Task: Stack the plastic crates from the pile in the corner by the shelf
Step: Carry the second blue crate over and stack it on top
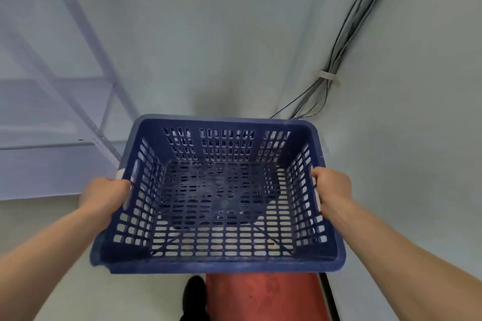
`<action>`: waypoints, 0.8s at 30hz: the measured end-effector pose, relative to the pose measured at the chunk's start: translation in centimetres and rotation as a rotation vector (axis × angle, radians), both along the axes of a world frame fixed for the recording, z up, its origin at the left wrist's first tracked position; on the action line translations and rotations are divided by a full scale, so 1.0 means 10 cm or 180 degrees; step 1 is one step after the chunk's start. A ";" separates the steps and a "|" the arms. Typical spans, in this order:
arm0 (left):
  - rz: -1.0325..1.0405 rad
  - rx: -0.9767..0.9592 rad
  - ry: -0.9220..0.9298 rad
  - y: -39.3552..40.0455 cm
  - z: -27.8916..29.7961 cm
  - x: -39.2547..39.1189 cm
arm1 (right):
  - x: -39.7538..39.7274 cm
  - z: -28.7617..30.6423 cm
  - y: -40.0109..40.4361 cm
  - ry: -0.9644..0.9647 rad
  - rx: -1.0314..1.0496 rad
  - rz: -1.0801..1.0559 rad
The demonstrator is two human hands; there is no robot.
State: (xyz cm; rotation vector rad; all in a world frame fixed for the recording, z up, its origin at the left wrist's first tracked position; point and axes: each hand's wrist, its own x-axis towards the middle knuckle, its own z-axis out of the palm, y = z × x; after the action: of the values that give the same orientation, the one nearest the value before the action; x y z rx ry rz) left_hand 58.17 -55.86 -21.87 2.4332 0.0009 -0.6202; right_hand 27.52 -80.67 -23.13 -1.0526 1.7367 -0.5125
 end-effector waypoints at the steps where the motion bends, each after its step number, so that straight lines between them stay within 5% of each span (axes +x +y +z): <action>1: -0.0004 0.0019 -0.0036 -0.05 -0.05 0.09 | 0.10 -0.06 -0.05 0.0054 -0.0030 0.0035; 12: -0.0708 0.0371 -0.0508 -0.36 -0.39 0.50 | 0.48 -0.22 -0.65 0.1278 -0.0677 0.1245; 24: -0.0741 0.0665 -0.0452 -0.56 -0.28 1.02 | 0.95 -0.18 -1.06 0.0845 -0.0463 0.1378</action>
State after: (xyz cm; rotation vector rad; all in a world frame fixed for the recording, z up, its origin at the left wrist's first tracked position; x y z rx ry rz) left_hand 68.41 -61.49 -24.64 2.6993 -0.2929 -0.5705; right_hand 37.02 -91.25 -24.95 -1.6111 1.6436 -0.2327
